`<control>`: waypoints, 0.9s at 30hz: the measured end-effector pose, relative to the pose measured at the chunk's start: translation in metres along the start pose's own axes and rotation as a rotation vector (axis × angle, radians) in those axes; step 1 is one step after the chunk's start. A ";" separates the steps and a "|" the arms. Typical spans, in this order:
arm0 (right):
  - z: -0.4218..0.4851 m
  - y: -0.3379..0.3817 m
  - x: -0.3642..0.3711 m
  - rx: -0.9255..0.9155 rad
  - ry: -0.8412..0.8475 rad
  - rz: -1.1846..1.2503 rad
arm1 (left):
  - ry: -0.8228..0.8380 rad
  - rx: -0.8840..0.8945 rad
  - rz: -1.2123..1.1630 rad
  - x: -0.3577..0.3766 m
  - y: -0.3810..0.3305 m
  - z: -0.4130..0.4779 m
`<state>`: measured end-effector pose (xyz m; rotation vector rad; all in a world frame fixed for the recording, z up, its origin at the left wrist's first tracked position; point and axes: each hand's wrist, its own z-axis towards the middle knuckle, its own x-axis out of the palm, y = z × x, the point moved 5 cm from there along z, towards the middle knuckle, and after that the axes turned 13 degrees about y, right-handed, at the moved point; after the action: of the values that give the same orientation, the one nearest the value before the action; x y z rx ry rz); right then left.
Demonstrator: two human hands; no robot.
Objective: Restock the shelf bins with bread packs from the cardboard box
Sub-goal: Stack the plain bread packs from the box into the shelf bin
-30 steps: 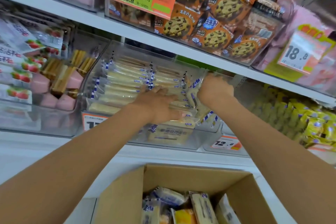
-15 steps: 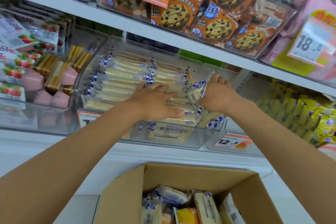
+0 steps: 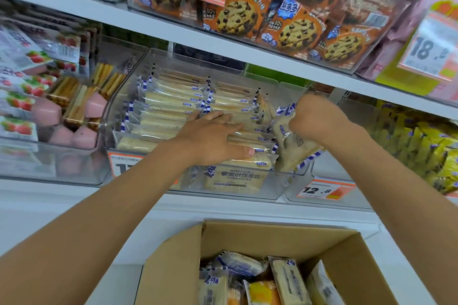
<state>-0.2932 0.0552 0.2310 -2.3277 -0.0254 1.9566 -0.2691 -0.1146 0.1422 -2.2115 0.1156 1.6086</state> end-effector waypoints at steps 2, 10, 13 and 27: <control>-0.001 0.006 0.018 0.034 0.055 -0.045 | 0.001 0.003 -0.001 0.001 0.000 0.001; 0.015 0.019 0.053 -0.209 0.174 0.319 | -0.022 0.008 -0.001 0.002 0.001 0.001; 0.016 0.022 0.074 -0.319 0.248 0.257 | -0.021 0.008 0.009 0.002 0.001 0.002; 0.029 0.024 0.094 -0.389 0.339 0.104 | 0.055 -0.092 0.116 0.004 0.000 0.003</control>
<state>-0.3061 0.0410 0.1314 -2.9371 -0.2882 1.6939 -0.2700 -0.1131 0.1373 -2.3588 0.1921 1.6440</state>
